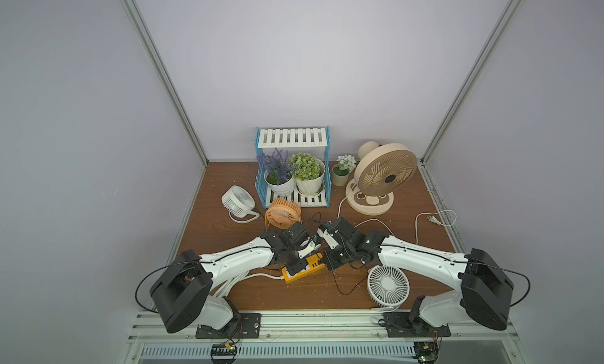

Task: Unplug the desk fan from the power strip
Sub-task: Remove the plug from the socket.

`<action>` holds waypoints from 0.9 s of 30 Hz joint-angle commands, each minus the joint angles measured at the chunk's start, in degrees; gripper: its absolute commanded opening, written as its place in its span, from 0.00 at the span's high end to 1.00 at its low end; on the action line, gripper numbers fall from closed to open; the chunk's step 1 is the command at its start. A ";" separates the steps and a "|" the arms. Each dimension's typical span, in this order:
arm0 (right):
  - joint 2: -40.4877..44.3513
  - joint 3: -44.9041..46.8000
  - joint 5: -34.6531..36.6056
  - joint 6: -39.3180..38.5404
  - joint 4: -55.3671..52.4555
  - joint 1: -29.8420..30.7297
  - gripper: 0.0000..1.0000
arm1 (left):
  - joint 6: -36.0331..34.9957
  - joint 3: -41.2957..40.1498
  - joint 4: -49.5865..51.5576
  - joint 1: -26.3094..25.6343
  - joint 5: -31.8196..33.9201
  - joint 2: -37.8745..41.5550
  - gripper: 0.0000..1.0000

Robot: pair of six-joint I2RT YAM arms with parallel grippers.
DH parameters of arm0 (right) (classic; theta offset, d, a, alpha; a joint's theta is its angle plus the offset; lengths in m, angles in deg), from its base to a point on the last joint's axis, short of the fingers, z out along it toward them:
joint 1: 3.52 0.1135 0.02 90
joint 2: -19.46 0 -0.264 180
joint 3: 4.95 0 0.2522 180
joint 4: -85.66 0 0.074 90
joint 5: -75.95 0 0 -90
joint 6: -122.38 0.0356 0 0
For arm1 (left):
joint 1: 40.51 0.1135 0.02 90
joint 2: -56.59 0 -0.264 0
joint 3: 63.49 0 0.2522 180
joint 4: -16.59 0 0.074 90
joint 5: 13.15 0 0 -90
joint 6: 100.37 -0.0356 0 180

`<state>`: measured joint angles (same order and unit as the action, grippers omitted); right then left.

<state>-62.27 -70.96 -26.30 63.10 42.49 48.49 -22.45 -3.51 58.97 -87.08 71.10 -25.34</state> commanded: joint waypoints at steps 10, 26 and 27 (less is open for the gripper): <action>3.24 0.83 -2.04 -0.65 2.49 -0.08 1.00 | -0.92 0.67 4.58 0.49 1.01 -2.19 0.53; 4.03 0.81 -3.34 -1.71 3.21 -0.06 1.00 | -0.82 1.74 5.91 0.40 0.93 -3.44 0.53; 4.16 0.83 -3.29 -1.76 3.22 -0.07 1.00 | -0.76 1.77 5.99 0.41 0.99 -3.43 0.54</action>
<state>-61.31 -70.02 -28.57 62.24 43.19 48.49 -22.45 -1.48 61.40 -87.08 70.77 -27.04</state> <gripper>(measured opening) 0.048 0.465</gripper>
